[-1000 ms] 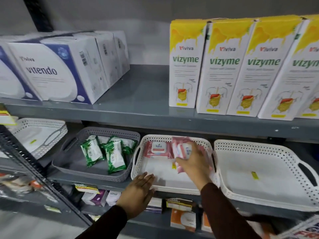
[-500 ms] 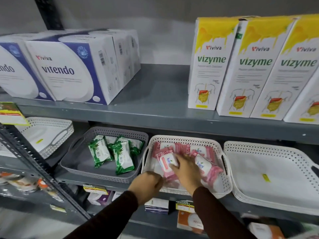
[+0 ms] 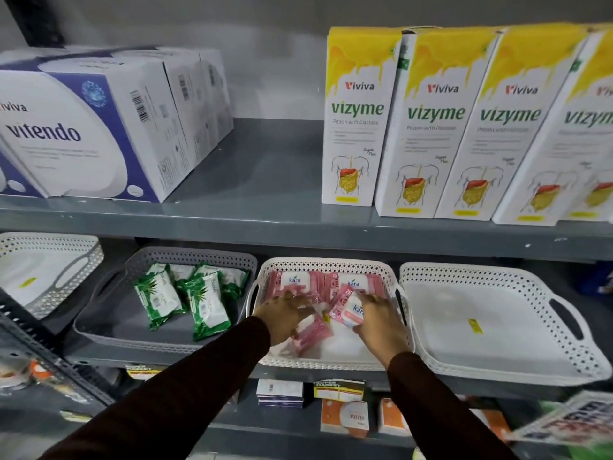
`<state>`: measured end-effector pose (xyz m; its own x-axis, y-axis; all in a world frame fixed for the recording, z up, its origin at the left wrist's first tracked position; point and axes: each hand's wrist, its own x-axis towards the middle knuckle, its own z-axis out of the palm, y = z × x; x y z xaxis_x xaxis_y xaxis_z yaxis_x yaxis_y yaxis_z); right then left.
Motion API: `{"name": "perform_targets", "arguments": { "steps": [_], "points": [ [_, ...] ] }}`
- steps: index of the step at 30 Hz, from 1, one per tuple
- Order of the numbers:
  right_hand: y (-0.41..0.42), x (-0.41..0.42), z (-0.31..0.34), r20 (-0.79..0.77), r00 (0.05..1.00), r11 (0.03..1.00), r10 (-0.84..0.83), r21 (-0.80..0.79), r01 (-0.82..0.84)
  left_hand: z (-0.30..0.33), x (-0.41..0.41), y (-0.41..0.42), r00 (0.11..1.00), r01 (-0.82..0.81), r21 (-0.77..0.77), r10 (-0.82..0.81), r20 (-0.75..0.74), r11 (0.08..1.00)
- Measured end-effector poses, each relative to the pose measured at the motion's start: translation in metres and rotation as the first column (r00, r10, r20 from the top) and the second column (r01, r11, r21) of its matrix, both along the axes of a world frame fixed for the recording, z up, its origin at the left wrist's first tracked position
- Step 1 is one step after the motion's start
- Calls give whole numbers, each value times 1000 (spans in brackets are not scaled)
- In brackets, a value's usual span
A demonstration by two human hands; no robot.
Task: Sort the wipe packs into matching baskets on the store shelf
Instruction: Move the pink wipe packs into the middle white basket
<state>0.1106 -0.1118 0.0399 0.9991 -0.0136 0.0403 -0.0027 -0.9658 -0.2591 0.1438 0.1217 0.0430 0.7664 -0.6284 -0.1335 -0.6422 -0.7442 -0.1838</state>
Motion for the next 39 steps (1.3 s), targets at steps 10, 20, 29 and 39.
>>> {"name": "perform_targets", "arguments": {
  "steps": [10, 20, 29, 39],
  "points": [
    [-12, 5, 14, -207, 970, 991, 130, 39, -125, -22, -10, 17, 991, -103, -74, 95, -97, 992],
    [-14, -4, 9, -224, 961, 970, 164, 212, -117, -24, -15, -1, 956, -285, -176, 265, -126, 942],
    [-1, -7, 16, -165, 973, 933, 158, 347, -93, -17, -4, -18, 913, -405, -301, 368, -174, 863],
    [32, -7, 11, -39, 999, 890, 7, 456, 11, 12, -24, 55, 923, -359, -718, 340, -179, 597]
  ]
}}
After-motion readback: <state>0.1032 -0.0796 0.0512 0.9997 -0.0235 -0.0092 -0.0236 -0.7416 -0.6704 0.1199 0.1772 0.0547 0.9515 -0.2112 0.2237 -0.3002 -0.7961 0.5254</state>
